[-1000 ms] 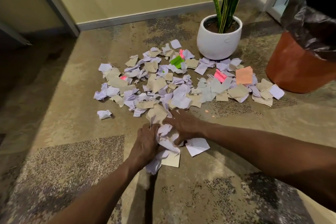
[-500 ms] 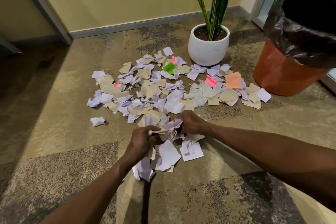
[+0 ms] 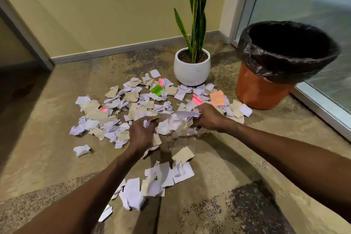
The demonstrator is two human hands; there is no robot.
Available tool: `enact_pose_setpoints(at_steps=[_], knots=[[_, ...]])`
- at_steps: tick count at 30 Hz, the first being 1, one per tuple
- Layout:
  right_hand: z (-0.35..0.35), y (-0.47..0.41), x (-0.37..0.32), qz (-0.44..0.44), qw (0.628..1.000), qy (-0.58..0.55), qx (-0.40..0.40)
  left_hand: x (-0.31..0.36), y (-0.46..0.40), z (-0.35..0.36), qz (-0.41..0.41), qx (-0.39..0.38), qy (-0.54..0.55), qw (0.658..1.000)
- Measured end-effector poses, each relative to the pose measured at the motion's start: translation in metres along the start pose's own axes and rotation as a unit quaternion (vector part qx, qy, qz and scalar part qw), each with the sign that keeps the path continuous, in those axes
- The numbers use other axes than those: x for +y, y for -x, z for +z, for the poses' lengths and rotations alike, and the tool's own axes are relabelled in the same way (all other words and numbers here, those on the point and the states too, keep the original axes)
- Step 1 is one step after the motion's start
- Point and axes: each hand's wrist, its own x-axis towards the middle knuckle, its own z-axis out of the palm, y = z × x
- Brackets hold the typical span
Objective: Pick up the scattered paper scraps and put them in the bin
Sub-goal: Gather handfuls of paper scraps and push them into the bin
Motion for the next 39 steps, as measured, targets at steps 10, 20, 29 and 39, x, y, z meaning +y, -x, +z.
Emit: enact_pose_setpoints(at_steps=[10,20,29,39], knots=[[-0.099,0.025,0.004,0.068,0.978,-0.089,0.177,0.119,-0.02,0.056,0.0,-0.041,0.153,0.987],[-0.225,0.032,0.02,0.107,0.908,-0.073,0.398,0.261,-0.059,0.155,0.1,-0.133,0.229,0.959],[-0.292,0.016,0.063,0.167,0.866,-0.071,0.466,0.357,-0.086,0.271,0.171,-0.172,0.079,0.967],[-0.298,-0.012,0.105,0.256,0.865,-0.142,0.407,0.365,-0.082,0.287,0.012,-0.493,0.06,0.868]])
